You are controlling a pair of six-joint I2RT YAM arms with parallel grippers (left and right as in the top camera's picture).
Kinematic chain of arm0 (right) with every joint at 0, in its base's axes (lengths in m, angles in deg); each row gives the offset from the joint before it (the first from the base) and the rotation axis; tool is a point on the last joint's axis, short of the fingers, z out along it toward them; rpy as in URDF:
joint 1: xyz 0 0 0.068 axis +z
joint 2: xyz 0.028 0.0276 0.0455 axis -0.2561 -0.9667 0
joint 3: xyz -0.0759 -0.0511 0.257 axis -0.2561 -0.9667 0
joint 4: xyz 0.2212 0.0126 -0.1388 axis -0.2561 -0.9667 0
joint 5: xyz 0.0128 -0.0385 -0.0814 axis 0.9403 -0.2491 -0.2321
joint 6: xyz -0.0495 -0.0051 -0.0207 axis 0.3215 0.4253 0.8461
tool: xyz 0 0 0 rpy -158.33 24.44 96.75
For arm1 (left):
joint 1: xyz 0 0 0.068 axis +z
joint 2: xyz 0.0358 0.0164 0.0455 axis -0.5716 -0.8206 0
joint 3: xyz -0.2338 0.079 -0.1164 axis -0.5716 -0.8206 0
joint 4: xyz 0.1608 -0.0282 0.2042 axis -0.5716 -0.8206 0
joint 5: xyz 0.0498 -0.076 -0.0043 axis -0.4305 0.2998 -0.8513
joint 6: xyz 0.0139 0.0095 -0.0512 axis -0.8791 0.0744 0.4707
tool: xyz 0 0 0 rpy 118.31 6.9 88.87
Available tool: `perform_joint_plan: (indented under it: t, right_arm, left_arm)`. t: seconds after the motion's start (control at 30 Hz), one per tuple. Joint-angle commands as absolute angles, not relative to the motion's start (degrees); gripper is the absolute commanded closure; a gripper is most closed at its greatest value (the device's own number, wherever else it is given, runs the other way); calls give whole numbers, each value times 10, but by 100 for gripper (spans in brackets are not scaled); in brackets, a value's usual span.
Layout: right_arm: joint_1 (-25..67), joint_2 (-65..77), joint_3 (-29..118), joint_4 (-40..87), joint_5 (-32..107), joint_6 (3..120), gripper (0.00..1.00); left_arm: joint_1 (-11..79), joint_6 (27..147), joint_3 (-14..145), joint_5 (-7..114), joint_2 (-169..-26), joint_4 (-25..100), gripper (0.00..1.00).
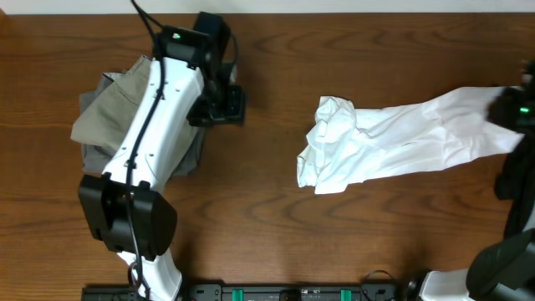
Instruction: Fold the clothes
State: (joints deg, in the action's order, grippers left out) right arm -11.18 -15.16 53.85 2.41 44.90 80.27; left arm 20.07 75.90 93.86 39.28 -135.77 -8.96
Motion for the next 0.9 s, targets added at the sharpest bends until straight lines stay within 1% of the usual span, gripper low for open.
perform_joint_plan:
  t: [0.0, 0.17, 0.27, 0.3, 0.33, 0.43, 0.47, 0.53, 0.6, 0.63, 0.67, 0.73, 0.8, 0.87]
  right_arm:
    - [-46, -163, 504, 22, 413, 791, 99]
    - [42, -186, 416, 94, 383, 771, 99]
    - [80, -200, 379, 141, 357, 754, 98]
    - [88, -203, 372, 151, 356, 754, 94]
    - [95, -206, 369, 157, 356, 754, 85]
    - [108, -202, 373, 157, 362, 755, 64]
    - [108, -198, 377, 155, 370, 755, 60]
    - [108, -189, 386, 150, 403, 760, 58]
    - [108, -175, 392, 147, 485, 794, 57]
    - [108, -170, 392, 146, 516, 809, 53]
    - [108, -165, 392, 143, 518, 814, 51]
    - [102, -160, 392, 140, 468, 785, 51]
    - [87, -161, 392, 140, 384, 729, 55]
    - [68, -166, 391, 144, 329, 702, 76]
  left_arm:
    - [215, 751, 938, 386, -1340, -95, 35]
    - [220, 751, 938, 386, -1339, -99, 36]
    - [220, 751, 938, 386, -1339, -100, 36]
    - [220, 751, 938, 386, -1339, -101, 36]
    - [220, 751, 938, 386, -1339, -102, 36]
    - [220, 751, 938, 386, -1339, -102, 35]
    - [220, 752, 938, 386, -1339, -102, 36]
    - [220, 752, 938, 386, -1340, -99, 36]
    - [220, 752, 938, 386, -1340, -95, 35]
    - [220, 752, 938, 386, -1340, -93, 35]
    - [220, 752, 938, 386, -1340, -90, 35]
    - [220, 752, 938, 386, -1340, -87, 35]
    - [220, 752, 938, 386, -1340, -87, 34]
    - [220, 751, 938, 386, -1340, -87, 34]
